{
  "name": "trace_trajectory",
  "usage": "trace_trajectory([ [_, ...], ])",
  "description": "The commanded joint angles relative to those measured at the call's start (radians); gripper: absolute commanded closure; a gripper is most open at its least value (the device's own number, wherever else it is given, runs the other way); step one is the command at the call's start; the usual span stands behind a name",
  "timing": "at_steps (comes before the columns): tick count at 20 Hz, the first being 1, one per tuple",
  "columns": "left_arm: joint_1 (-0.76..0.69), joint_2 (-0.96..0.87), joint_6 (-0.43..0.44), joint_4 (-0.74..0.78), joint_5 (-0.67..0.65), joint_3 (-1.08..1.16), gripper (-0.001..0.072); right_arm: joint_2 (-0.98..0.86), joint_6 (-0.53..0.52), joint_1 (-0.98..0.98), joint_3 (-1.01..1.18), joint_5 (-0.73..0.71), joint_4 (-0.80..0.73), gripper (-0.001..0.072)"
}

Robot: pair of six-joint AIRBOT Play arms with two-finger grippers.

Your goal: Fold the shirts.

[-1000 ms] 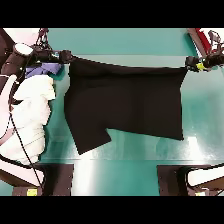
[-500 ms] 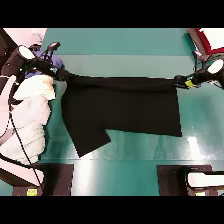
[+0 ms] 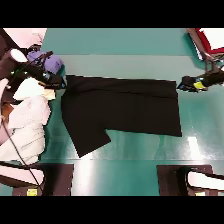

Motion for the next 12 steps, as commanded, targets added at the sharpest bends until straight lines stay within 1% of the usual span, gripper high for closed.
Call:
trace_trajectory([
  [1,0.034,0.185,-0.006,-0.001,-0.029,-0.272,0.0170,0.095,-0.057,-0.068,0.006,0.223,0.016,0.0405],
  [4,0.034,0.374,-0.005,-0.029,0.060,-0.583,0.0170,0.134,-0.083,-0.114,0.006,0.254,0.093,0.0404],
  [6,0.034,0.451,-0.004,-0.066,0.101,-0.727,0.0170,0.138,-0.100,-0.140,0.006,0.261,0.158,0.0405],
  [8,0.034,0.481,0.005,-0.100,0.123,-0.816,0.0170,0.138,-0.107,-0.159,0.006,0.278,0.203,0.0404],
  [12,0.034,0.481,0.015,-0.150,0.168,-0.883,0.0171,0.138,-0.107,-0.155,0.006,0.279,0.214,0.0405],
])
